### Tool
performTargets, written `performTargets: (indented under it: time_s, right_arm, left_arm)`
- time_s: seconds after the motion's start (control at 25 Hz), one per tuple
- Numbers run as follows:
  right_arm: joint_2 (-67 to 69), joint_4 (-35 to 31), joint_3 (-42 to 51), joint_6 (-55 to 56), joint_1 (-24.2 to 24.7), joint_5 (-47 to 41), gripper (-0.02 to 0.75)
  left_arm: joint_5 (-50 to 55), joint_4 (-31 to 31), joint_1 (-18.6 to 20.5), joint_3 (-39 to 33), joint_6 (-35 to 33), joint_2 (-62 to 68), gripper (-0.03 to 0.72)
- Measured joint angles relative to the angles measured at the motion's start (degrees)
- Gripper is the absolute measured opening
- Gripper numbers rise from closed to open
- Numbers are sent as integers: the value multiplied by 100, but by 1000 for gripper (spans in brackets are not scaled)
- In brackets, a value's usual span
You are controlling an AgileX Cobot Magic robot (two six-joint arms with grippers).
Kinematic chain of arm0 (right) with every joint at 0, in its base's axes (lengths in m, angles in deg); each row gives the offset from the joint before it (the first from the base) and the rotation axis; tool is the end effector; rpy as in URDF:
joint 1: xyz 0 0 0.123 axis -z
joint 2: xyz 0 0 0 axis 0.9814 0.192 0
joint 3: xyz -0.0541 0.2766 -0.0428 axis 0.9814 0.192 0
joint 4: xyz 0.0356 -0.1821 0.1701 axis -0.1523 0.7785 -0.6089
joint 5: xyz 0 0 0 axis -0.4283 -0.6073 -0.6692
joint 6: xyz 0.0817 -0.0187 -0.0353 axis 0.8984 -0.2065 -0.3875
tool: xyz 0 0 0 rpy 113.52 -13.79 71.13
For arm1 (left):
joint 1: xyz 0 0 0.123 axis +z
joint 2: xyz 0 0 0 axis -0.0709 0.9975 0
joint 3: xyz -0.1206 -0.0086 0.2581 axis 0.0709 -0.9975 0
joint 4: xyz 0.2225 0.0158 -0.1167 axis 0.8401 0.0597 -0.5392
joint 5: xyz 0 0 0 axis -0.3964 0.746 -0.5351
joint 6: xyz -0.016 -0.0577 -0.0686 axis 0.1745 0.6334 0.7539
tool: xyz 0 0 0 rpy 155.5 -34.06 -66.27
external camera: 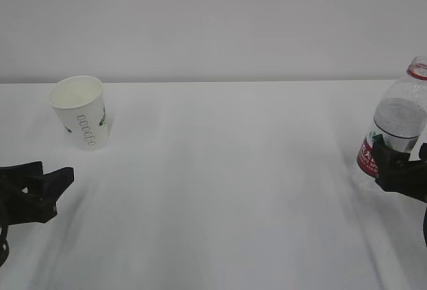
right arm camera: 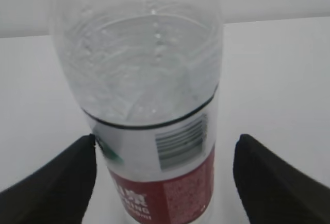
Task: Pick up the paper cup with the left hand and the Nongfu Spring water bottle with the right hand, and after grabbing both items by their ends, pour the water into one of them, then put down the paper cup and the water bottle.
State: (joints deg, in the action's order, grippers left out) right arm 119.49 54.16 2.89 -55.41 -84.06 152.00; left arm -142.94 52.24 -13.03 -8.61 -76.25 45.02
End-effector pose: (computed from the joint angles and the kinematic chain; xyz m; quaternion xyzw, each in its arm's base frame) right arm 0.2309 0.0159 0.1114 0.0105 0.8158 0.0264 0.5777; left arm 0.2131 -0.0523 0.1100 0.0895 0.8172 -0.1490 0.5496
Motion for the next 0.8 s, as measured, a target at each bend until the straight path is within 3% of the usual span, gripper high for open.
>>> performTargets:
  time_s: [0.8]
  right_arm:
    - [633, 186, -564, 23, 0, 9, 628]
  left_arm:
    - [0, 0, 0, 0, 0, 0, 451]
